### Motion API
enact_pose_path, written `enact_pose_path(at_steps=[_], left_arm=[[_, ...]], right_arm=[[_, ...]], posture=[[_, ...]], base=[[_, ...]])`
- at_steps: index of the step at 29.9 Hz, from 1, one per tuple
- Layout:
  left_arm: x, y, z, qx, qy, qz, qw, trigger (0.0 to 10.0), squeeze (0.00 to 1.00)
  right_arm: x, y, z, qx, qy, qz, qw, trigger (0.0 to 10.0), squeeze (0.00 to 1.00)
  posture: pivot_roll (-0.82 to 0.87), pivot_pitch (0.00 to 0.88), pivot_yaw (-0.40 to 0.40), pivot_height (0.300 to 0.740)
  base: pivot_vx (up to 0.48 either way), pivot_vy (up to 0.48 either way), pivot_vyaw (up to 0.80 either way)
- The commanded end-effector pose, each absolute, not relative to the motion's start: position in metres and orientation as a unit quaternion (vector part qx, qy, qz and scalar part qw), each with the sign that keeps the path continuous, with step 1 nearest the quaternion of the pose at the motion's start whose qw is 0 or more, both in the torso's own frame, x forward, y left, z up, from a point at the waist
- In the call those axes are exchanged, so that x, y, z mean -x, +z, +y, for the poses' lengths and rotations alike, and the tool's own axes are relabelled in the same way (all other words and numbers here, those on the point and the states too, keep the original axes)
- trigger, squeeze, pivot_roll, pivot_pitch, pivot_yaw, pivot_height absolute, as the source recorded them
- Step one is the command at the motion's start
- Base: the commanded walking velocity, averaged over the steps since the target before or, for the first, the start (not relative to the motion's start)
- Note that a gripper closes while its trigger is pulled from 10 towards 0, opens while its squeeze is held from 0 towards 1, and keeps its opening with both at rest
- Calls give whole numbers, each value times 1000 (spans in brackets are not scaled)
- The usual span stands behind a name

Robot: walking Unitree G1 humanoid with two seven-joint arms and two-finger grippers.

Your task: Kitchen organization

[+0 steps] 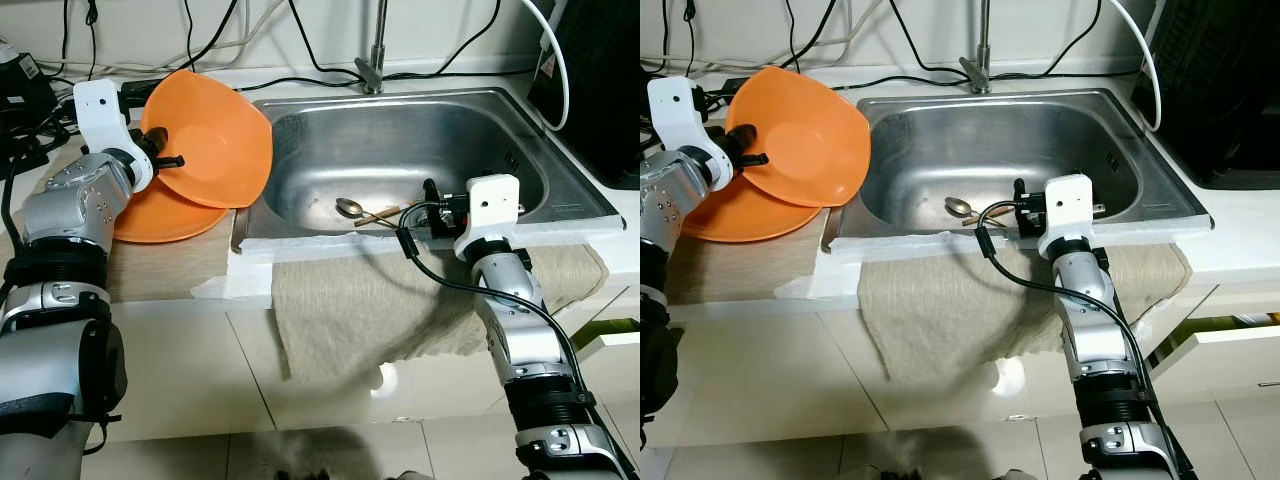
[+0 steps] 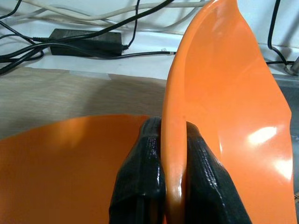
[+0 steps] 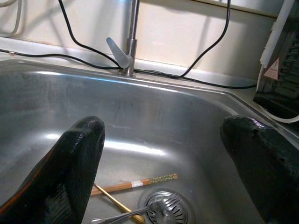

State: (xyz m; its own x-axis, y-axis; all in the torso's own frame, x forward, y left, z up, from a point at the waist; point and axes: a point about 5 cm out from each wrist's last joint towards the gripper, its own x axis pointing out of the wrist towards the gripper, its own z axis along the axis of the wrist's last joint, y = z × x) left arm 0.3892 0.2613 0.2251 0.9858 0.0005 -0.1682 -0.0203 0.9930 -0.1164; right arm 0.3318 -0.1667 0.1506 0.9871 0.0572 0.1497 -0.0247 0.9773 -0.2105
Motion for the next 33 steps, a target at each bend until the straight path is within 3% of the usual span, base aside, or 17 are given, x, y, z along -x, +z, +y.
enact_pose_path(at_steps=[1,33], left_arm=[[-390,216,261,47,13,114,992,0,0],[-392,215,259,47,14,115,992,0,0]], right_arm=[[-335,155,-169,101,18,-83,991,10000,0],[-338,154,-169,101,18,-81,991,10000,0]], posture=[[-71,0,40,740],[-70,0,38,740]], base=[[0,0,0],[0,0,0]])
